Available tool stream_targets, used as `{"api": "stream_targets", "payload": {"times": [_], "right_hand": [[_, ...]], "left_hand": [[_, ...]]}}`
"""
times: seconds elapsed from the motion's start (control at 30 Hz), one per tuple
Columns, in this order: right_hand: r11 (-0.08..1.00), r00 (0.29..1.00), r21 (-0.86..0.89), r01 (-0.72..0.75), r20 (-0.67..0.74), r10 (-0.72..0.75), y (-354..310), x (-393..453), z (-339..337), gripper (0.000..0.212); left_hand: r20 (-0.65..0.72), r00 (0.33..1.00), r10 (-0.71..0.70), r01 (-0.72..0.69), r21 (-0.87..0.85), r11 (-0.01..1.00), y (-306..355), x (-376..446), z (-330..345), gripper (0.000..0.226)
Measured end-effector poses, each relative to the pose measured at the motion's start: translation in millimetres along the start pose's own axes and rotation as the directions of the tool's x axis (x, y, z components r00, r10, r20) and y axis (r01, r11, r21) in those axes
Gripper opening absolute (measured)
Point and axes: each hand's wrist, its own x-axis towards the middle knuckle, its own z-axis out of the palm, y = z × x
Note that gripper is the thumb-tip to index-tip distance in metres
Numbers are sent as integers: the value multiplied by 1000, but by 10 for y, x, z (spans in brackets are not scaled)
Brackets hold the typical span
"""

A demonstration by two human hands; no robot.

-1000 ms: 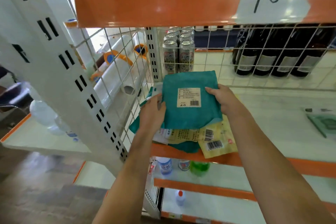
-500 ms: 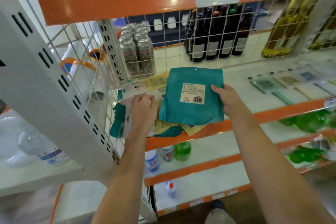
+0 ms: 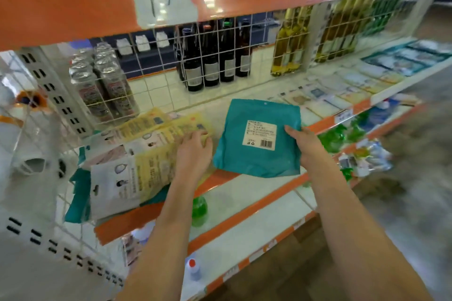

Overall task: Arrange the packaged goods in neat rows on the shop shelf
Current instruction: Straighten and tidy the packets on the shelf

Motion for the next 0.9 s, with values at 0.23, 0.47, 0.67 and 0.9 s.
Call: {"api": "stream_targets", "payload": {"times": [0.23, 0.47, 0.67, 0.9], "right_hand": [[997, 985, 54, 50, -168, -40, -307, -47, -1037, 23], [989, 952, 92, 116, -293, -85, -427, -232, -2025, 13], [986, 895, 90, 143, -436, -91, -409, -466, -2777, 16], [973, 798, 135, 186, -598, -70, -353, -683, -3365, 12]], "left_hand": [[75, 967, 243, -245, 11, 970, 893, -50, 580, 31], [221, 930, 294, -292, -41, 956, 1534, -130, 1336, 32], [329, 825, 459, -461, -75, 884, 2074, -302, 1927, 31], [454, 673, 583, -579, -166, 798, 2621, -439, 2430, 30]]}}
